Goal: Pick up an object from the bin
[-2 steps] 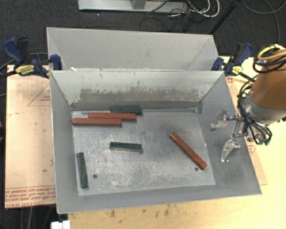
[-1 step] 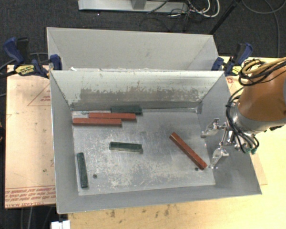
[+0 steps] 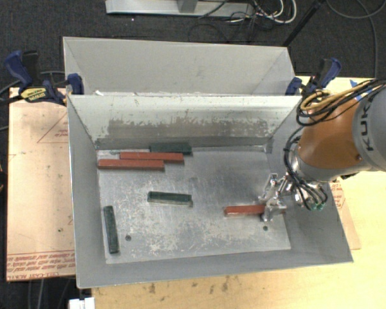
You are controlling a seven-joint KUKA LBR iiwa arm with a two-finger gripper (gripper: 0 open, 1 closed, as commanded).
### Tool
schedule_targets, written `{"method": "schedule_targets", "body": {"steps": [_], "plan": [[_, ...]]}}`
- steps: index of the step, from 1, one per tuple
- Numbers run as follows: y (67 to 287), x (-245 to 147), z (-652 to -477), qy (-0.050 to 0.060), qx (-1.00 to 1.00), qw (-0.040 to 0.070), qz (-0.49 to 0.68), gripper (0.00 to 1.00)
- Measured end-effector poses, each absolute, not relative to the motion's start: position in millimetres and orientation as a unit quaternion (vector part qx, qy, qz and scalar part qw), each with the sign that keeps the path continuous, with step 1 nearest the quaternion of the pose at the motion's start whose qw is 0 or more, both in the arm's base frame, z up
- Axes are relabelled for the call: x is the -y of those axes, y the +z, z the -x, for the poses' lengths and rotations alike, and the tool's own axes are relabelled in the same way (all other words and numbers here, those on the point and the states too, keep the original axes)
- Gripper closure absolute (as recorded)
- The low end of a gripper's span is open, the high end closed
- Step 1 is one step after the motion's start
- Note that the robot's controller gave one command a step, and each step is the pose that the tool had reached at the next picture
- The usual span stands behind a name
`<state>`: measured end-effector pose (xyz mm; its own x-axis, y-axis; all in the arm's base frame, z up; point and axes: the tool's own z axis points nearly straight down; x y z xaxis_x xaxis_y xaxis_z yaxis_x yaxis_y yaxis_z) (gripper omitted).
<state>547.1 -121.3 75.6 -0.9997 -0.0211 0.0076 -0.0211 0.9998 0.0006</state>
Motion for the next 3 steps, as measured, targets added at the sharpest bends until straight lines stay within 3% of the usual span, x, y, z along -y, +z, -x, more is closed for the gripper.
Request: {"method": "schedule_targets", "body": {"steps": [1,2,3], "plan": [[76,121,-547.2,0.000,1.000,0.004,-0.010,1.00],[122,124,-548.6,-0.001,1.000,0.002,-0.019,1.00],[237,113,-549.4,0.000,1.000,-0.001,-0.020,1.00]]}}
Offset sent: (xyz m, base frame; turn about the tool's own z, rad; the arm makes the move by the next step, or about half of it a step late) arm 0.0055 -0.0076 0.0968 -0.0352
